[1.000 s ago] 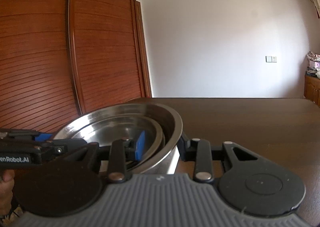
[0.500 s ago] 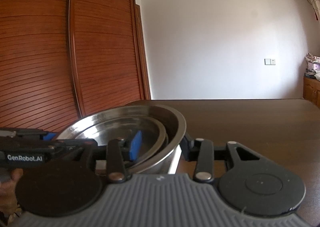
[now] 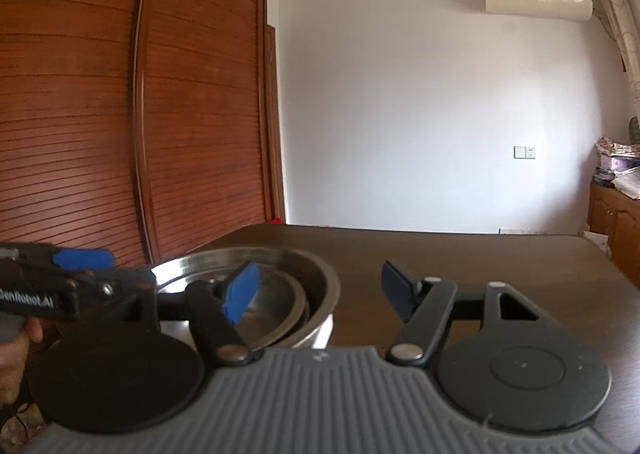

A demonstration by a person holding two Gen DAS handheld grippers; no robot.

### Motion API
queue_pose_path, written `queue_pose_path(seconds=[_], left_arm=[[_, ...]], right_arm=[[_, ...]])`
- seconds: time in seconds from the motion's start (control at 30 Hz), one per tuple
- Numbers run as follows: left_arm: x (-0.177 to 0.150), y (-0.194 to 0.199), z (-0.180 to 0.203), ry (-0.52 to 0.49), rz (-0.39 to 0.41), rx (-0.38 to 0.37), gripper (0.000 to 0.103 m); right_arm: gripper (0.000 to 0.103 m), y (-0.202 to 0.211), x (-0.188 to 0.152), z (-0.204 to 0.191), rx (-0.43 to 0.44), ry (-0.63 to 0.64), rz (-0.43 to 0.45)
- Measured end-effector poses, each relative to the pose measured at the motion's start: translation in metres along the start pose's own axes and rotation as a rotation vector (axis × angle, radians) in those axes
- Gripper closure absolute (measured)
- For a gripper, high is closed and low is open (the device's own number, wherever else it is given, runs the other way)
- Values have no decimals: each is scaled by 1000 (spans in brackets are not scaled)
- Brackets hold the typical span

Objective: Organize plates and bowls

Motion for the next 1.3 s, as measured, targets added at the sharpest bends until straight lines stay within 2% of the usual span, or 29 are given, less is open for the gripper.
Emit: queue_pose_path(seconds=[0.37,0.53,0.8,1.3], left_arm=[[33,15,33,-41,38,0,0],[41,21,42,-60,49,22,0],[37,25,50,-72,40,61,0],[2,28,43,-95,-17,127,0]], right_arm=[[15,36,36,25,-64,21,59],[0,46,46,36,-89,27,81],[0,54,46,39,-136,51,62],[0,62,17,53,-280,29,10]])
Point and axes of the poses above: each gripper's, at about its wrist camera, not at the fingertips, and y roughly against the way its jaws point, z to its right, x to its top, the point moved 10 cm from there along -y, roughly the way its jaws point, and after that the axes turned 7 degrees about z, right-handed, at the moved point
